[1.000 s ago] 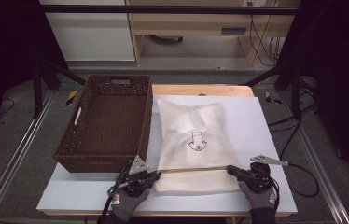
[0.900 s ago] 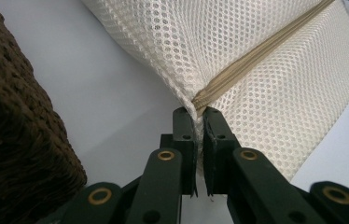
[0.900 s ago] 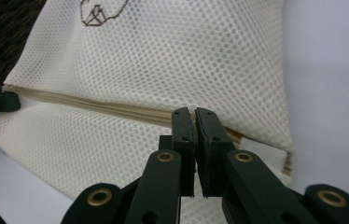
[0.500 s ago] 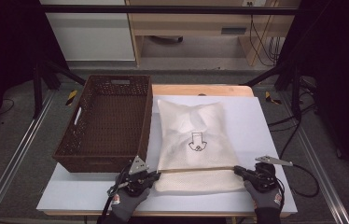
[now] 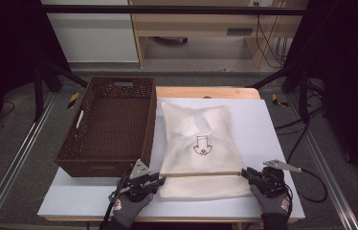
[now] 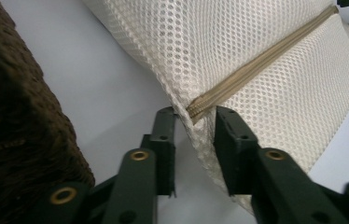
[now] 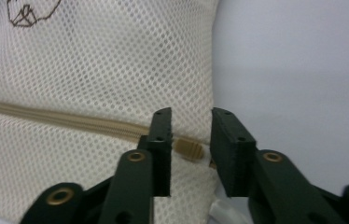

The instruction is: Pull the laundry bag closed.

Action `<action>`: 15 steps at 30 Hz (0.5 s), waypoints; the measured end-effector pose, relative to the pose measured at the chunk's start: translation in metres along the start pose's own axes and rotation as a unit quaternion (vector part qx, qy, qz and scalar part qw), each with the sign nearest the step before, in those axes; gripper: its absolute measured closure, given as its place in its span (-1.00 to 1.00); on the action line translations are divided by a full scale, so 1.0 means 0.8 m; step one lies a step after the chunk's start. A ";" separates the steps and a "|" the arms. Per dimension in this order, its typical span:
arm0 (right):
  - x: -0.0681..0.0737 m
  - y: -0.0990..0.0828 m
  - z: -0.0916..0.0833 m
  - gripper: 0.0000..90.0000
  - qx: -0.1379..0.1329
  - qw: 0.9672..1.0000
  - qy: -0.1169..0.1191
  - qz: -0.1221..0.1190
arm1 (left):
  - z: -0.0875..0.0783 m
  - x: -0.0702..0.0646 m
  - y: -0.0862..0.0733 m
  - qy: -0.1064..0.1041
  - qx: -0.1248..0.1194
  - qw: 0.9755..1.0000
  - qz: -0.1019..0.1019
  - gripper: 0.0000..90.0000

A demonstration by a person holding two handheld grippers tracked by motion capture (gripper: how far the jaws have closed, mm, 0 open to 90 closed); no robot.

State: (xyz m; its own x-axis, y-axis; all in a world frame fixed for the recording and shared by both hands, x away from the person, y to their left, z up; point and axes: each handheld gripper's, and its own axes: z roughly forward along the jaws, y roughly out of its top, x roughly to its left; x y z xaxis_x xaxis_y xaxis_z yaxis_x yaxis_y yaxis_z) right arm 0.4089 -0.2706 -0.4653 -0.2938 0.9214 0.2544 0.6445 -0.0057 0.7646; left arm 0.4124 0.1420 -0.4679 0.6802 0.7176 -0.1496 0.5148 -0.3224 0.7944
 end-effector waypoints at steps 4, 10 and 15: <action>-0.001 0.000 -0.003 0.25 -0.034 0.999 -0.017 -0.012 | -0.006 0.000 0.000 0.004 -0.006 1.000 0.004 0.27; -0.005 -0.002 -0.004 0.00 -0.063 0.997 -0.035 -0.023 | -0.022 0.004 -0.002 0.004 -0.017 1.000 0.012 0.08; -0.005 -0.003 -0.003 -0.11 -0.068 0.996 -0.044 -0.027 | -0.028 0.007 -0.004 0.003 -0.020 1.000 0.011 0.03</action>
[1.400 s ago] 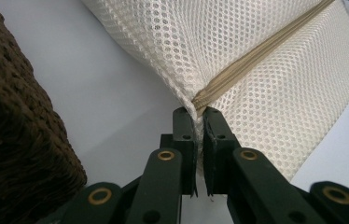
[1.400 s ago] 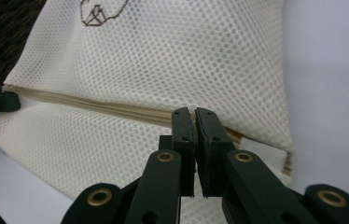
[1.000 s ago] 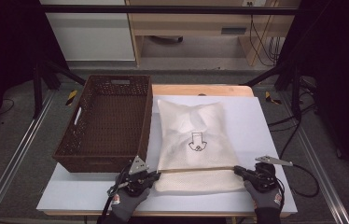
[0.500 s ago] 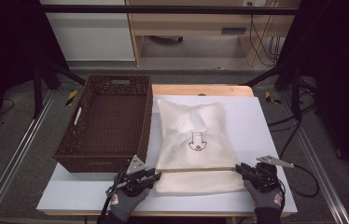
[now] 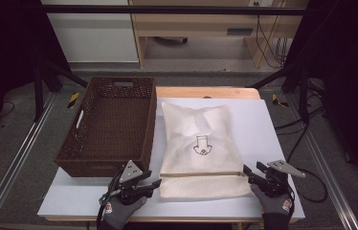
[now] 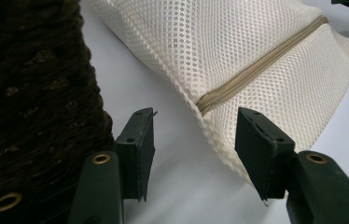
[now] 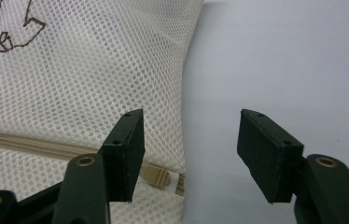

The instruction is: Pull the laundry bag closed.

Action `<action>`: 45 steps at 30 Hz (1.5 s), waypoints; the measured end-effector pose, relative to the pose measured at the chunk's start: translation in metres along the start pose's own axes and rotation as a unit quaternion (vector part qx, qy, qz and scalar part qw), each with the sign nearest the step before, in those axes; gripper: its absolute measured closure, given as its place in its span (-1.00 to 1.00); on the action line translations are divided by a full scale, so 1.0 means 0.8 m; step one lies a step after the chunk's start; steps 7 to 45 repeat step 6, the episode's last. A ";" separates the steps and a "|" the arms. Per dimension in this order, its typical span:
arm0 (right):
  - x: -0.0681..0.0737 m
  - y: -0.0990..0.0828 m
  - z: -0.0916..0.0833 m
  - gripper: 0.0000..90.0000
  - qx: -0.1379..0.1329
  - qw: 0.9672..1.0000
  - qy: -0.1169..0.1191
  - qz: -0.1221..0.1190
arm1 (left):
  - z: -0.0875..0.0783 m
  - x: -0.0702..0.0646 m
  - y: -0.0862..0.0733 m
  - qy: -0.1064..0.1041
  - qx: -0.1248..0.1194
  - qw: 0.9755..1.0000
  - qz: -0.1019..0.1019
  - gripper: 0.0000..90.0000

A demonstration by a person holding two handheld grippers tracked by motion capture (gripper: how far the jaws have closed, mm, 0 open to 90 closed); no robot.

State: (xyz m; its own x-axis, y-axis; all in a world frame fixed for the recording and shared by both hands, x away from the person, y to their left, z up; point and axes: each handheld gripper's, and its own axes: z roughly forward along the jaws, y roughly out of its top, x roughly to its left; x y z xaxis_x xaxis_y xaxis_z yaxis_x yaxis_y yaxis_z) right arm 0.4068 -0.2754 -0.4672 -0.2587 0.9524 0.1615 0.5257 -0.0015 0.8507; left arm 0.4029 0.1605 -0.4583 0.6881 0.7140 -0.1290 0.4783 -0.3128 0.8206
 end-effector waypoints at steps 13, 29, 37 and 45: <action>-0.001 0.000 0.001 -0.20 0.000 1.000 -0.002 -0.006 | -0.007 0.003 -0.003 0.002 -0.003 1.000 0.002 0.00; -0.001 0.000 0.001 -0.20 0.000 1.000 -0.002 -0.006 | -0.007 0.003 -0.003 0.002 -0.003 1.000 0.002 0.00; -0.001 0.000 0.001 -0.20 0.000 1.000 -0.002 -0.006 | -0.007 0.003 -0.003 0.002 -0.003 1.000 0.002 0.00; -0.001 0.000 0.001 -0.20 0.000 1.000 -0.002 -0.006 | -0.007 0.003 -0.003 0.002 -0.003 1.000 0.002 0.00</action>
